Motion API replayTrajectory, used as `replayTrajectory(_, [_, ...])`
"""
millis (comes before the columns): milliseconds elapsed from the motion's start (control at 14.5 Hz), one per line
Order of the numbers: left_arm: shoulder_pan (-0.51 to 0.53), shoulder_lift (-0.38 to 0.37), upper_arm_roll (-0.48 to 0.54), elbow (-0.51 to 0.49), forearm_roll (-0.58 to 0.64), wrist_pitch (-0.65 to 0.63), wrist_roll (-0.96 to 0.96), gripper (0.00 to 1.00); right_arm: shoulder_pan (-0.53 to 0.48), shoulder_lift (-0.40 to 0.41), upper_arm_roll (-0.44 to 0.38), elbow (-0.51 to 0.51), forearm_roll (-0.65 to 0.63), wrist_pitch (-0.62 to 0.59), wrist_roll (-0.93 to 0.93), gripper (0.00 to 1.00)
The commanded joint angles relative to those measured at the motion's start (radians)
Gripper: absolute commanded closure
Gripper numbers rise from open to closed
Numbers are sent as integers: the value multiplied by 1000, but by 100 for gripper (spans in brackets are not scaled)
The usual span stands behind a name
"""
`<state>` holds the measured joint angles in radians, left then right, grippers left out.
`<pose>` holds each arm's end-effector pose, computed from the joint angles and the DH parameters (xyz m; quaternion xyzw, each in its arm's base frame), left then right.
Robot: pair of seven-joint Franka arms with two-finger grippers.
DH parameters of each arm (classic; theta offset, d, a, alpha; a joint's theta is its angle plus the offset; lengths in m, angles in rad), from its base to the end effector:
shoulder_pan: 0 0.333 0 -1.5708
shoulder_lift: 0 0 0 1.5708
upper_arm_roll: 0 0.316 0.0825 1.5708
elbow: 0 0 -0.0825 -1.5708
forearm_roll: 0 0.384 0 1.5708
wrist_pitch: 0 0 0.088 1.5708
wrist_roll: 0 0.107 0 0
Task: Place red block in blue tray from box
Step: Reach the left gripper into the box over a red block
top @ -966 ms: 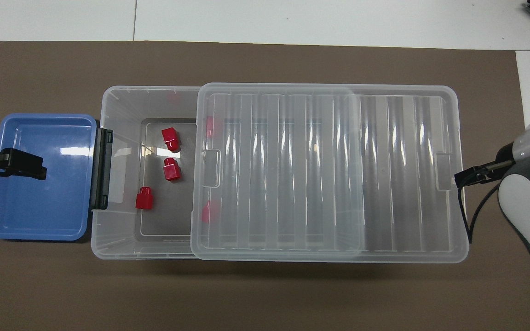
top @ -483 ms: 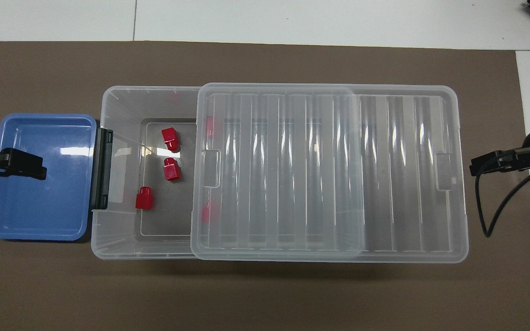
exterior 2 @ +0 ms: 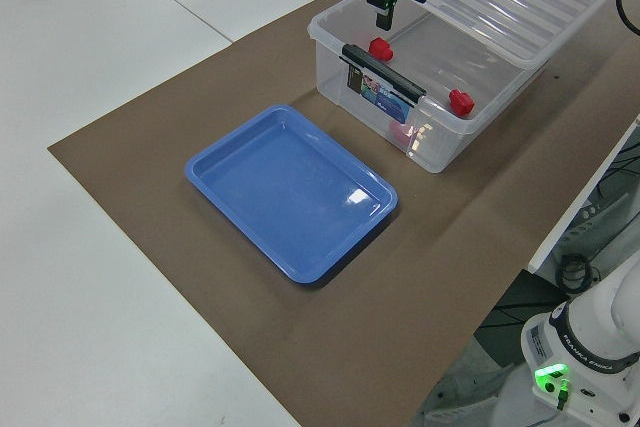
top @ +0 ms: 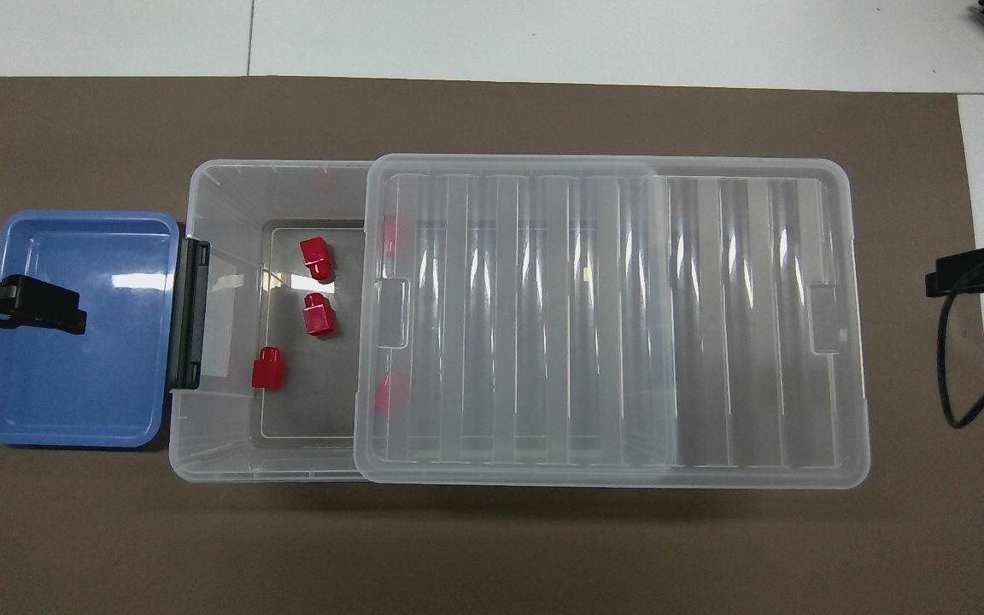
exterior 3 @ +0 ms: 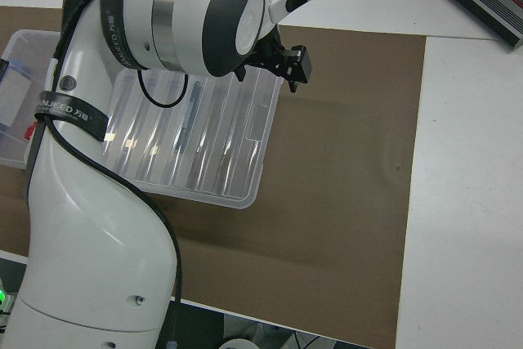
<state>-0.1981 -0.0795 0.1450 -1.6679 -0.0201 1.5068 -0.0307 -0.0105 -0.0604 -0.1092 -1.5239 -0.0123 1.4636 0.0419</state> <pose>0.5211 -0.0269 0.6161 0.9990 -0.0119 -0.0418 0.0140 0.5202 -0.0661 0.6694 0.9967 -0.0813 -0.0002 0.0028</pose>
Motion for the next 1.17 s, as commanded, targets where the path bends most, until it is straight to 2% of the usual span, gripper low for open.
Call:
replayTrajectory(0, [-3, -5, -4, 7, -6, 4, -5, 0, -58, 8, 64, 15, 17, -28, 16, 0])
replayTrajectory(207, [-39, -3, -15, 5, -6, 32, -220, 0, -40, -10, 65, -21, 9, -16, 12, 0])
replayTrajectory(690, [-289, -26, -15, -104, -4, 265, -699, 0, -13, -1, 59, -19, -21, -17, 6, 0])
replayTrajectory(897, [-337, 13, -16, -140, 3, 292, -748, 0, -6, -2, 65, -19, -41, -16, 6, 0])
replayTrajectory(1103, [-371, 27, -16, -283, 23, 451, -813, 0, -6, -2, 63, -19, -40, -16, 4, 0])
